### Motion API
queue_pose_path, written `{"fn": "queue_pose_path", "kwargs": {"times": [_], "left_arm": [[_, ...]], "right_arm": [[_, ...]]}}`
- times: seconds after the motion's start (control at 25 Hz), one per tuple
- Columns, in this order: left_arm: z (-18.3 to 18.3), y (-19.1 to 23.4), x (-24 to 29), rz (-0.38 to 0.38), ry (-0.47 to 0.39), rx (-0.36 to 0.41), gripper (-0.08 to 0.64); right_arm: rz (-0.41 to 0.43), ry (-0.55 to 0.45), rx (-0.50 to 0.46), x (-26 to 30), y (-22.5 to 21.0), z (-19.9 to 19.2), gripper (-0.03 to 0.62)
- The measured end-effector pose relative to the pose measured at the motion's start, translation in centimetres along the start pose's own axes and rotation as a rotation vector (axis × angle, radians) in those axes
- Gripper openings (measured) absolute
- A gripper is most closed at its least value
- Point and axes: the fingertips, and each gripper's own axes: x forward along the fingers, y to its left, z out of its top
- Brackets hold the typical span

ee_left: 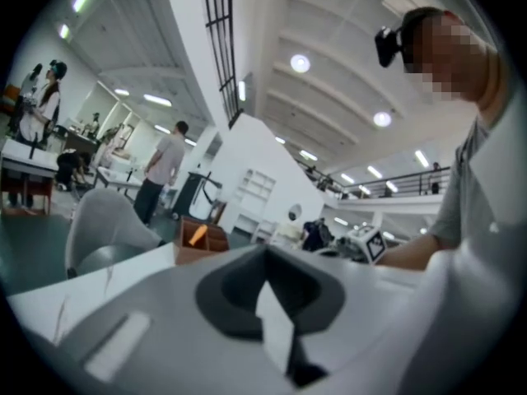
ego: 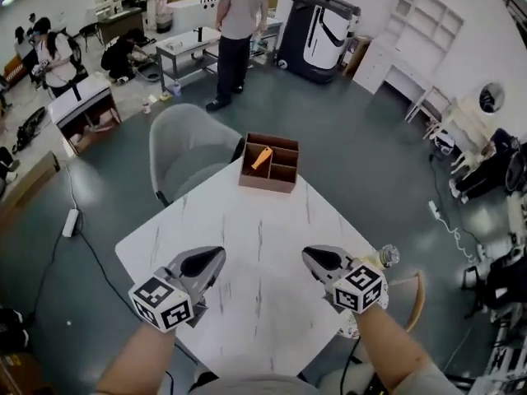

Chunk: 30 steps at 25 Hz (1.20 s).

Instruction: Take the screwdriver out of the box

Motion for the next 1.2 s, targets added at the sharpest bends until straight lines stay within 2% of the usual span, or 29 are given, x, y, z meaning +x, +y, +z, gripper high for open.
{"fn": "queue_pose_path", "kwargs": {"times": [0.16, 0.36, 0.56, 0.76, 0.88, 1.08, 1.2], "left_arm": [[-1.2, 2.6, 1.9, -0.009, 0.019, 0.016, 0.002], [-1.5, 4.3, 2.3, 0.006, 0.034, 0.026, 0.002], [-1.3, 6.1, 2.3, 0.03, 0.017, -0.007, 0.002], [-1.9, 7.4, 3.0, 0.035, 0.02, -0.023, 0.002], [-2.3, 8.3, 3.6, 0.035, 0.021, -0.017, 0.002], [-2.6, 9.5, 4.2, 0.037, 0.021, -0.012, 0.002], [-3.3, 10.0, 4.6, 0.032, 0.033, -0.008, 0.002]], "right_arm": [[-0.022, 0.04, -0.104, 4.0, -2.3, 1.0, 0.008], [-0.025, 0.138, -0.263, 7.5, -5.5, 1.8, 0.008], [-0.042, 0.25, -0.416, 11.0, -9.6, 2.6, 0.008], [-0.073, 0.29, -0.5, 14.5, -13.1, 4.6, 0.008], [-0.089, 0.29, -0.487, 16.9, -15.0, 5.9, 0.016], [-0.12, 0.285, -0.418, 21.0, -17.9, 7.7, 0.132], [-0.094, 0.348, -0.511, 23.4, -18.8, 7.4, 0.195]]}}
